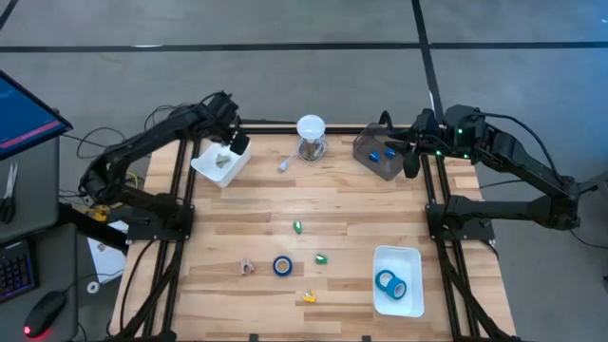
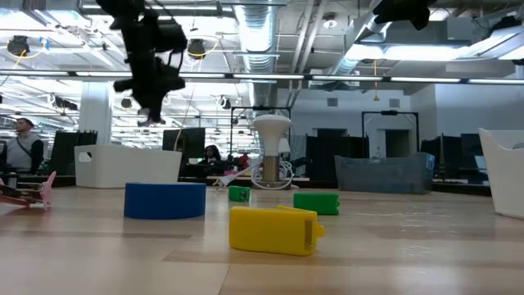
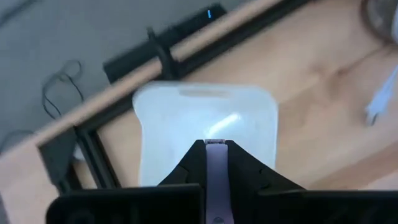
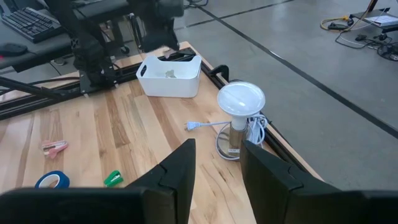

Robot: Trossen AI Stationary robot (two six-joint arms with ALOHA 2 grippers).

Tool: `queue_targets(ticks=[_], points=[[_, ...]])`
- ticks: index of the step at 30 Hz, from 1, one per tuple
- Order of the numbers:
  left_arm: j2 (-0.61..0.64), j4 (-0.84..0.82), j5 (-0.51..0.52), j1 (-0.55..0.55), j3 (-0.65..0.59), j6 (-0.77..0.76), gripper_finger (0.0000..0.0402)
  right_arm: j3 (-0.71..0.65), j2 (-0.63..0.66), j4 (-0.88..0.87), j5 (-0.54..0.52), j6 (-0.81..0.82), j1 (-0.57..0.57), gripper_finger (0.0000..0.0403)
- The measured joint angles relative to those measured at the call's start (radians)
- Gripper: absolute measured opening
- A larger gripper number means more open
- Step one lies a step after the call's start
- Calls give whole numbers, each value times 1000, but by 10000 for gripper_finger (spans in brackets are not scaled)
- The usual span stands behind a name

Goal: Pick and place Stapler, Stapler remover, tape
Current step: Put the purple staple remover into the top white bin

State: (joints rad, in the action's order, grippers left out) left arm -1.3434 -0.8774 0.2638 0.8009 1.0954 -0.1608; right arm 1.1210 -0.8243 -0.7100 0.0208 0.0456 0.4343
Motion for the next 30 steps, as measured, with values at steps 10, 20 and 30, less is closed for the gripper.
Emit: queue_targets(ticks=[10, 20, 30], points=[[0, 82, -94, 71, -180, 3, 15, 0, 0, 12, -29, 0, 1, 118], [0, 210, -161, 89, -294, -27, 16, 0, 0, 15, -30, 8, 1, 118], [0, 226, -164, 89, -348, -36, 20, 0, 0, 15, -29, 8, 1, 118]])
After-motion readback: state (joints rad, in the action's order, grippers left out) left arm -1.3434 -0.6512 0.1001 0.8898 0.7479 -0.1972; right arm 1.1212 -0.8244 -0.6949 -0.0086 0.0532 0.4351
